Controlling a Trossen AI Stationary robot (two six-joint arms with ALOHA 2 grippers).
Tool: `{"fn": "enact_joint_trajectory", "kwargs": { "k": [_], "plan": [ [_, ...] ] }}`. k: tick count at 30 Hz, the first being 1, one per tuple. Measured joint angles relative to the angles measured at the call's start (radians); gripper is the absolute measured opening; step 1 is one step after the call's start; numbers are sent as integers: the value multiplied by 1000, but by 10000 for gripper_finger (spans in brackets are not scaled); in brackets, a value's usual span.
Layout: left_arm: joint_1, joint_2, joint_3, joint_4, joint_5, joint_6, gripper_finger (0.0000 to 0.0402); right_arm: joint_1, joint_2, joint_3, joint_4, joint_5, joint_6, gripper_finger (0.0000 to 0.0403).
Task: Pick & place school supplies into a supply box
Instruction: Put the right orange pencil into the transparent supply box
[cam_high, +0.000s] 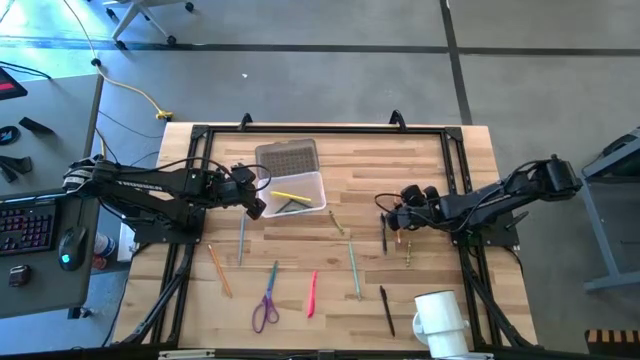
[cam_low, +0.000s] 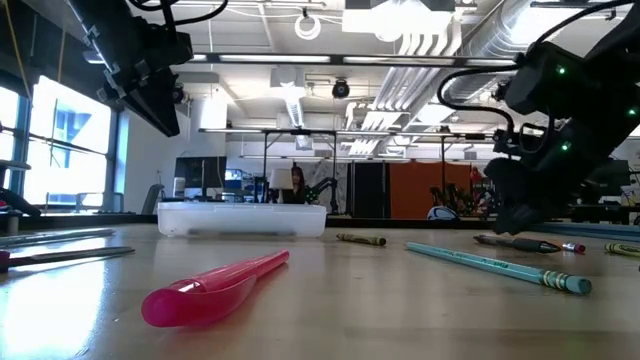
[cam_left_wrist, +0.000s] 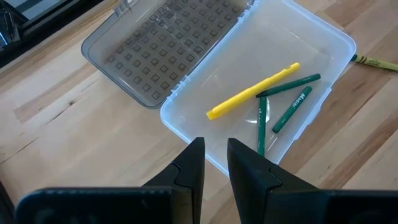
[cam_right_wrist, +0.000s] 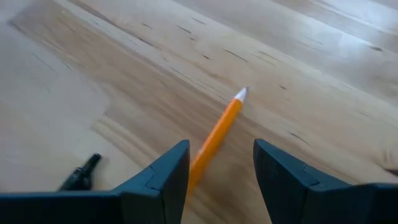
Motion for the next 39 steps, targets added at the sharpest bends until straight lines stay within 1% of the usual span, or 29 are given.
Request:
{"fn": "enact_joint_trajectory", "kwargs": {
  "k": [4,9,17,22,27,32,35,37,39],
  "plan": [
    [0,0,0,0,0,0,104,0,0,-20,16,4,-23,161],
    [0,0,0,0,-4,0,104,0,0,-65,100,1,-27,161],
    [0,0,0,0,-5,1,104,0,-2,-108,176,-9,-57,157],
    [0,0,0,0,-13,3,104,-2,1,-109,215,-20,-134,127],
    [0,0,0,0,-24,4,104,-2,2,-109,234,-45,-134,86],
    [0,0,0,-1,-35,4,104,-2,3,-110,295,-77,-155,40],
    [0,0,0,-2,-35,5,104,0,3,-110,343,-116,-174,12],
    [0,0,0,-2,-36,22,104,0,4,-110,372,-130,-187,5],
    [0,0,0,-2,-39,34,104,0,4,-110,391,-143,-191,9]
  ]
}}
